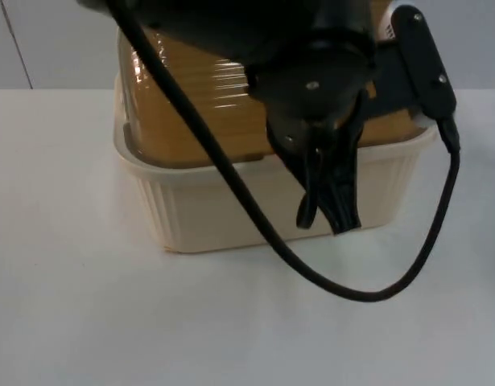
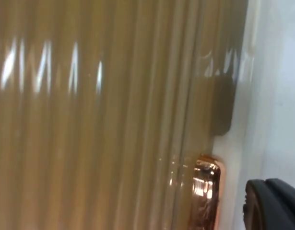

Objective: Open the box lid with the left hand, place the block into the box with the right hand, then close the box lid with the left hand.

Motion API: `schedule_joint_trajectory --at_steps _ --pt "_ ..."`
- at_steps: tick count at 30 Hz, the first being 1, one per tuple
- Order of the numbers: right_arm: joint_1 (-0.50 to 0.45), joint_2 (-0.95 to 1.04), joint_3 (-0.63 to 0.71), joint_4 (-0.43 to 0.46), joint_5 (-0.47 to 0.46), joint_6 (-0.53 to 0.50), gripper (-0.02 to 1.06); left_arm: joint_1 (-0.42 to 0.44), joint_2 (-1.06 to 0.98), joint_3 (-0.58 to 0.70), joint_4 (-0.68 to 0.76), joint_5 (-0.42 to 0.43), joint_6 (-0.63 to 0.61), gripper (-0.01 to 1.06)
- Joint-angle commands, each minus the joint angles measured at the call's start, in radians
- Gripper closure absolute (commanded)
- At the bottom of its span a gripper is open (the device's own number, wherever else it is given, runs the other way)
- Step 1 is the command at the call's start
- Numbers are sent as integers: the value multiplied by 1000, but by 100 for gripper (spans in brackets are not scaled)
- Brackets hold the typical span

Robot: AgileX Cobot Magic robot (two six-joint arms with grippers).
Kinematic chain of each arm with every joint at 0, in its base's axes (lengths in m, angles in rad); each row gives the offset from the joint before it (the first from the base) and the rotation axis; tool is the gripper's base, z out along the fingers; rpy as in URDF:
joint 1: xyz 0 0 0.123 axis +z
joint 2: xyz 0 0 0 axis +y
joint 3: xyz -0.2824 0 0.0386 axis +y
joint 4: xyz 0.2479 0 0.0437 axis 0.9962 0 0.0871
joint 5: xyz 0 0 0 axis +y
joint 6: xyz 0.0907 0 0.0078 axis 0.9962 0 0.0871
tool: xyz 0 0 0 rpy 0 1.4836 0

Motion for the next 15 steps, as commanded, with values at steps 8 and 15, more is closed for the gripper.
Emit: schedule_joint_trajectory --at_steps 8,15 --pt "-4 -4 -7 -6 -13 0 -1 -7 27 -5 159 -10 -171 105" --pt "-4 -4 -7 -6 -16 0 -1 0 38 -5 191 -13 -178 105"
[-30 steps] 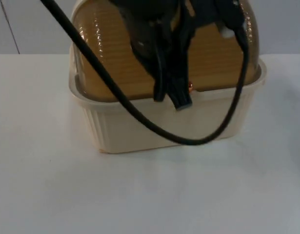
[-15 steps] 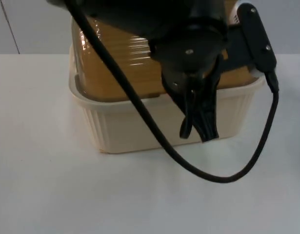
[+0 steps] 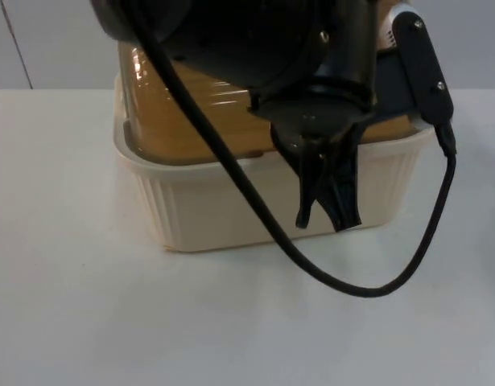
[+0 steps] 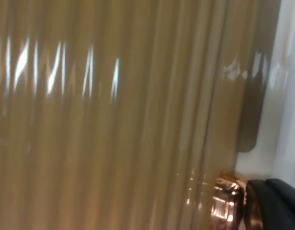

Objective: Open the box lid with the left hand, place the block into the box with the right hand, then close the box lid with the left hand.

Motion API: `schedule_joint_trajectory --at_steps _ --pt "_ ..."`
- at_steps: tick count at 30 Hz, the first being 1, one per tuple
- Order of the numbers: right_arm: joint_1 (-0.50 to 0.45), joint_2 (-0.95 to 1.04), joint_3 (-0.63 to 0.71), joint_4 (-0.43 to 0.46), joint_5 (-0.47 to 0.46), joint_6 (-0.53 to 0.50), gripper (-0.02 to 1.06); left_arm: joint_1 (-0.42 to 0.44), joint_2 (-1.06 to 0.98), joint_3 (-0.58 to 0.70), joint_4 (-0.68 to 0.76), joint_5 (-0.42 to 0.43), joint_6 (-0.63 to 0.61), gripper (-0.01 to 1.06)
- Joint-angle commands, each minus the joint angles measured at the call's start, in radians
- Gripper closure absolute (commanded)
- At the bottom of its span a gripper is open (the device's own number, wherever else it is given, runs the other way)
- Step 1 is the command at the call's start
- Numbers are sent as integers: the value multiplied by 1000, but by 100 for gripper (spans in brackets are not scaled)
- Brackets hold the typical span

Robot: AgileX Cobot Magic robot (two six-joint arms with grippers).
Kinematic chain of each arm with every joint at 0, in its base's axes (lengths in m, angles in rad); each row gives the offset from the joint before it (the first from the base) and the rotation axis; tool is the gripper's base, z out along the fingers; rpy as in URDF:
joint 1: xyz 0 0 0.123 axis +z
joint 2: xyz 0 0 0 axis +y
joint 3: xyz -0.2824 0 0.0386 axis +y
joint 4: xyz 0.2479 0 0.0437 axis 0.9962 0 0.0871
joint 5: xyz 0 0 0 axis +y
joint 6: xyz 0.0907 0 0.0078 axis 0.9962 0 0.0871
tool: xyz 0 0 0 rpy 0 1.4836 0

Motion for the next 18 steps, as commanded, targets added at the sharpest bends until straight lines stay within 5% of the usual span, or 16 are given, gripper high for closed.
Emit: schedule_joint_trajectory --at_steps 1,18 --pt "-4 -4 -7 -6 -12 0 -1 0 11 -5 22 -5 -18 105" --pt "-4 -4 -7 -6 -21 0 -1 0 24 -5 112 68 -81 105"
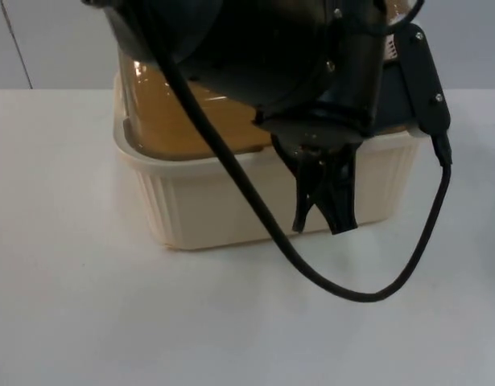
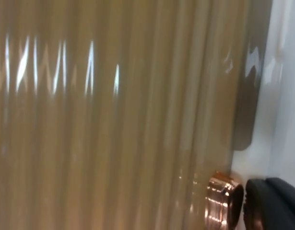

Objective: Open the box lid with the left hand, place the block into the box with the right hand, then close the box lid with the left hand.

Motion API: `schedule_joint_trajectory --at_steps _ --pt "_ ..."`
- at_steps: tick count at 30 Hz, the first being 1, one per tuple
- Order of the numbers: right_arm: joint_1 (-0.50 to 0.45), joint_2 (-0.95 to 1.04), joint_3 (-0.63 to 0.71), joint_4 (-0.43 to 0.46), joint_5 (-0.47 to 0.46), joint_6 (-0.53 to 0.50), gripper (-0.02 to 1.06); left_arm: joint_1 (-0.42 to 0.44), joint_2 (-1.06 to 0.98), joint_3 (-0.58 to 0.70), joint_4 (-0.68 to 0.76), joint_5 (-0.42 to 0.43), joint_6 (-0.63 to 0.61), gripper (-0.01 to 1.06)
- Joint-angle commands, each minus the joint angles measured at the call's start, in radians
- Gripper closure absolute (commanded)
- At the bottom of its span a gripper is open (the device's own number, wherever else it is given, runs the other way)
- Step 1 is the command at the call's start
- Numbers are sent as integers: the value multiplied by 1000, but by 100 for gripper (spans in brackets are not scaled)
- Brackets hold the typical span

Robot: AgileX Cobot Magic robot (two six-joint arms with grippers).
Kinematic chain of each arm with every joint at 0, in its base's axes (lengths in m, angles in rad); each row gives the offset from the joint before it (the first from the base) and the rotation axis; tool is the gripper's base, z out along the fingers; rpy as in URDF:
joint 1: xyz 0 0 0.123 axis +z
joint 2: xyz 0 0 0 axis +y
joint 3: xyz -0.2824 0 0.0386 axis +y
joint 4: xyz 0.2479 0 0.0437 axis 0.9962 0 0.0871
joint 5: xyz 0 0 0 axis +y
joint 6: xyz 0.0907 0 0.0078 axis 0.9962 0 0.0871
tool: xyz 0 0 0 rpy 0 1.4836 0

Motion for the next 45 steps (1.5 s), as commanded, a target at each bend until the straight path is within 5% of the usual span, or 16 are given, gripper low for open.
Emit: schedule_joint_trajectory --at_steps 1,22,27,45 --pt "-4 -4 -7 -3 -13 0 -1 5 -4 -5 24 46 -17 105" --pt "-4 -4 -7 -3 -17 0 -1 5 -48 -5 -22 60 -13 105" --pt "-4 -4 -7 -3 -17 0 -1 3 -48 -5 -105 -8 39 105" --pt "-4 -4 -7 -3 -16 -2 -1 5 -8 -5 25 -20 -61 105"
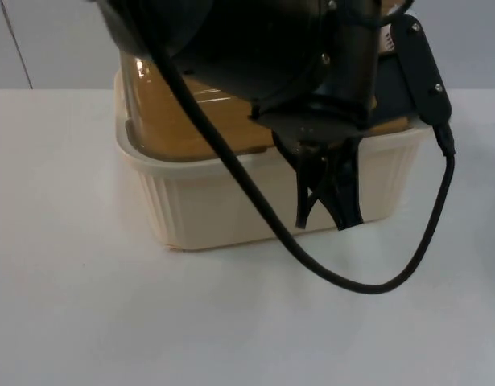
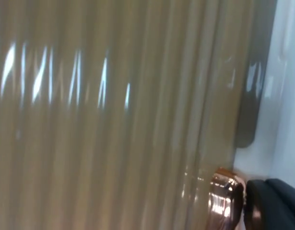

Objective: Open the box lid with the left hand, place the block into the box with the right hand, then close the box lid with the left hand.

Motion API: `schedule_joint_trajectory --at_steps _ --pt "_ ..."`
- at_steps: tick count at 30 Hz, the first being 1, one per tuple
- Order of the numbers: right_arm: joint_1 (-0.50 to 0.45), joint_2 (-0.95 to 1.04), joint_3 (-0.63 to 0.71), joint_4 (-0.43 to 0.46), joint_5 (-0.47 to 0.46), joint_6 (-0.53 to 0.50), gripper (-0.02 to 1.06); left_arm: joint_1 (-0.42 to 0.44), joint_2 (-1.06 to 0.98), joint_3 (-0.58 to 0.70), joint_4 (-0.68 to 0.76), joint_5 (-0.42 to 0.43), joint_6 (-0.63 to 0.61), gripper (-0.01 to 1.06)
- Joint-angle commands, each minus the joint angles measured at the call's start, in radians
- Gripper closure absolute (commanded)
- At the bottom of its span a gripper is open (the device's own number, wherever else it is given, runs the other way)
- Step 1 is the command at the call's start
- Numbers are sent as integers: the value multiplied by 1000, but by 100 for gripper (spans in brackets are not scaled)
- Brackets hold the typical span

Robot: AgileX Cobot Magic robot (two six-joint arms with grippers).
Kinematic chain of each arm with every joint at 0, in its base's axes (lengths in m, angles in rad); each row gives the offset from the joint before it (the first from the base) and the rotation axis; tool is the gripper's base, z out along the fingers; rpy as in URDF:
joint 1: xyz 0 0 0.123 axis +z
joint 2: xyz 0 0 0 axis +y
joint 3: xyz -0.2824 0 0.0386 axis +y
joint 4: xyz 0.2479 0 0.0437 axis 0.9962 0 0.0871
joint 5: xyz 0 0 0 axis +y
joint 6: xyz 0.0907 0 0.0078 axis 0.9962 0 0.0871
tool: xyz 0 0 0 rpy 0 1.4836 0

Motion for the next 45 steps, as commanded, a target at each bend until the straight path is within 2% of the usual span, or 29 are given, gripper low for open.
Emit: schedule_joint_trajectory --at_steps 1,12,25,45 --pt "-4 -4 -7 -2 -7 -2 -1 2 2 -5 30 8 -23 105" --pt "-4 -4 -7 -2 -13 -2 -1 14 9 -5 39 -11 -32 105" --pt "-4 -4 -7 -2 -21 -2 -1 26 9 -5 106 50 -75 105" --pt "-4 -4 -7 -2 -21 -2 -1 26 -55 -6 170 67 -89 105"
